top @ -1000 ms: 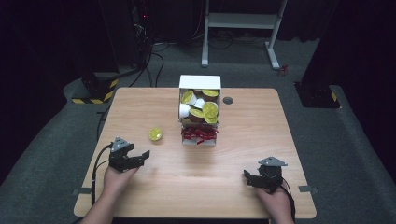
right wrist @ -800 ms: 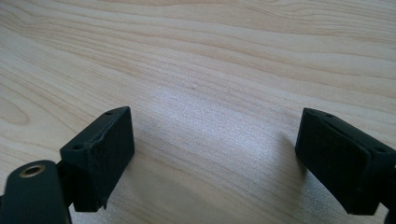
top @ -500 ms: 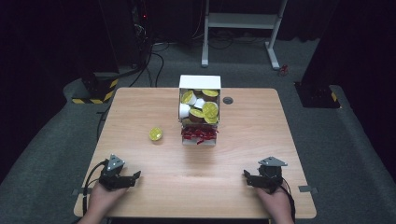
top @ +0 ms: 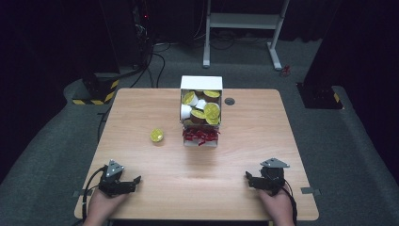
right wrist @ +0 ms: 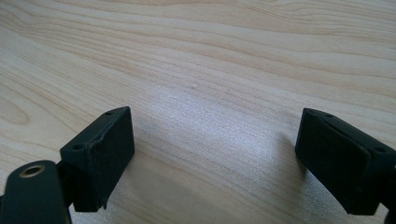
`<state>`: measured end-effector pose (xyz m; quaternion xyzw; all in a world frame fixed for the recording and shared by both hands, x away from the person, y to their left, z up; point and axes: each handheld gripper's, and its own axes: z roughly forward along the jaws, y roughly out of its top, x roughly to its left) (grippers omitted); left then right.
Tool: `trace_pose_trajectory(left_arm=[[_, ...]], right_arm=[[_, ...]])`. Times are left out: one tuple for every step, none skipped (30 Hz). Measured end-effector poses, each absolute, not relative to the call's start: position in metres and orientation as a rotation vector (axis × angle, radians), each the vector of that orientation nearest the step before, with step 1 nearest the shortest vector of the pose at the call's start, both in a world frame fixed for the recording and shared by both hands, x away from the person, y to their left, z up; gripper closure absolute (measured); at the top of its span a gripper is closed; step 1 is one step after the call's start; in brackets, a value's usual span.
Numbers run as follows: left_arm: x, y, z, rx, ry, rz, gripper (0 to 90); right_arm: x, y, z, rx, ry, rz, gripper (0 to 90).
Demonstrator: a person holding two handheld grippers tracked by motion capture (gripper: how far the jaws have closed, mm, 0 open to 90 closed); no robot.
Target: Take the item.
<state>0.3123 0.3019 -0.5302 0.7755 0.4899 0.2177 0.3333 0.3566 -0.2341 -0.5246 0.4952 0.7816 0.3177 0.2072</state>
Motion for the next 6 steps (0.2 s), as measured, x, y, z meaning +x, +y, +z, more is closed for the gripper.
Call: trace_pose_trajectory(left_arm=[[0.3123, 0.3019, -0.5302, 2.025, 1.279, 0.569, 12.9], [0.3122, 0.3020, -0.5301, 2.026, 1.279, 0.569, 12.9], [0.3122, 0.3019, -0.5302, 2.024, 1.280, 0.568, 12.9], [0.3122, 0.3019, -0.5302, 2.024, 1.280, 0.569, 12.9], [0.3122, 0.3019, -0.5302, 2.024, 1.280, 0.569, 12.9], [0.3122, 0.3019, -0.5302, 2.024, 1.280, 0.569, 12.9]], right_arm=[[0.3566, -0.2341, -0.5246, 1.379, 2.176, 0.885, 11.3], [0.3574, -0.2341, -0.5245, 1.376, 2.183, 0.883, 10.4], [0.3577, -0.2338, -0.5245, 1.377, 2.183, 0.880, 10.2], [0.3577, -0.2336, -0.5245, 1.377, 2.182, 0.878, 10.2], [0.3577, -0.2336, -0.5245, 1.377, 2.182, 0.878, 10.2], [0.3577, -0.2336, -0.5245, 1.377, 2.182, 0.877, 9.9]])
